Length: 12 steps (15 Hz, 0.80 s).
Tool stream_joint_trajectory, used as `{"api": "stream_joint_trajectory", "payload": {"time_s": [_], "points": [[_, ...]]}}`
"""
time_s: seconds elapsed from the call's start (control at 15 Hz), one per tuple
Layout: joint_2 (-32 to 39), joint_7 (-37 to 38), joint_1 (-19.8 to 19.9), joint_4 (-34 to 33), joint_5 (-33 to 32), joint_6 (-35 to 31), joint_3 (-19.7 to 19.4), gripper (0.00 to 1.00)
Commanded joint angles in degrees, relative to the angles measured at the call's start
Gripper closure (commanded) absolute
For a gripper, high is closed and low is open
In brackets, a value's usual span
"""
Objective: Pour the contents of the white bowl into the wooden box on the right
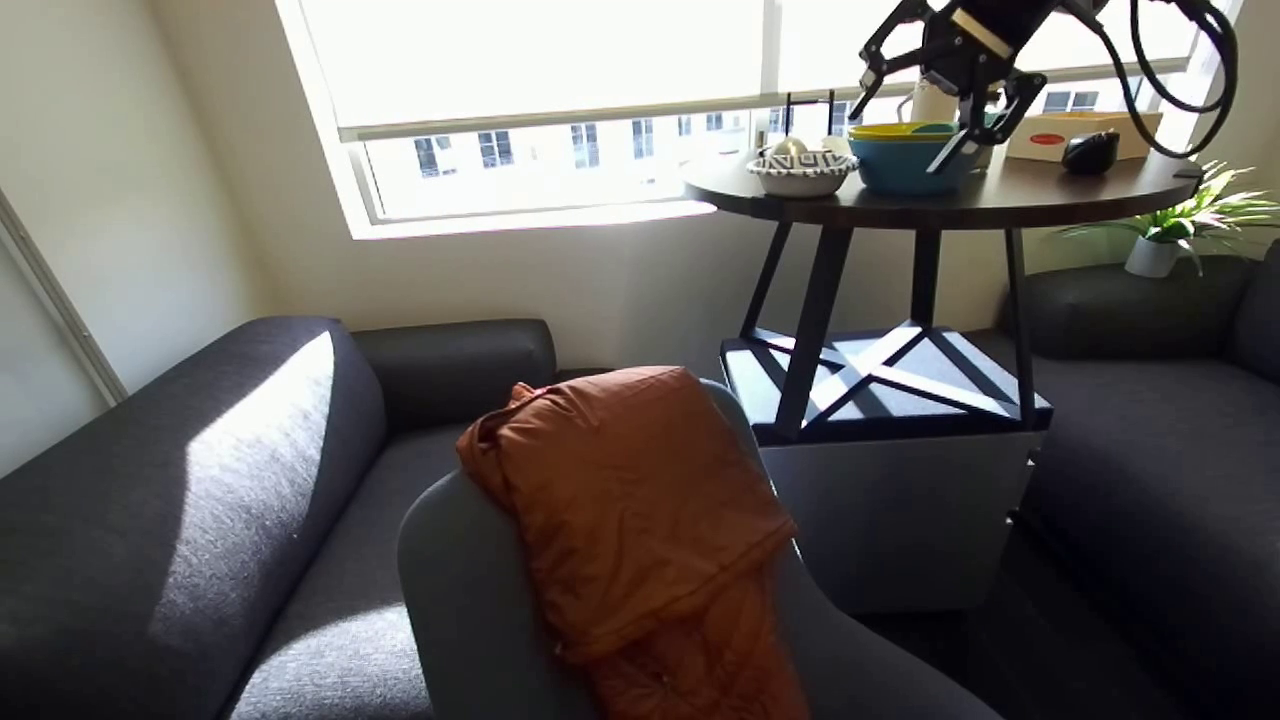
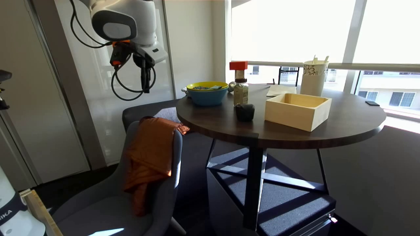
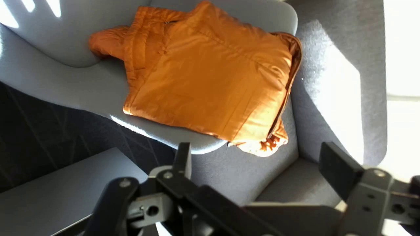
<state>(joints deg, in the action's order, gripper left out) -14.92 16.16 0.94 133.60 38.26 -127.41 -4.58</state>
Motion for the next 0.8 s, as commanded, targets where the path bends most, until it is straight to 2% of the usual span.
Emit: {"api": "stream_joint_trajectory", "payload": {"time_s": [0.0, 0.07, 0.27, 0.33, 0.47, 0.73], "points": [[-0.5, 5.5, 1.8, 0.9, 3.5, -6.3, 0.7, 0.00], [0.0, 2.8, 1.5, 0.0, 1.2, -3.2, 0.6, 0.00], [0.0, 4.5, 2.1, 0.0, 1.9, -4.8, 0.5, 0.00], [0.5, 9.5, 2.5, 0.5, 1.6, -10.2, 2.1, 0.00], [1.2, 15.0, 2.3, 0.6, 2.1, -15.8, 3.7, 0.00], [4.3, 29.1, 2.8, 0.8, -3.2, -28.1, 7.9, 0.00]]}}
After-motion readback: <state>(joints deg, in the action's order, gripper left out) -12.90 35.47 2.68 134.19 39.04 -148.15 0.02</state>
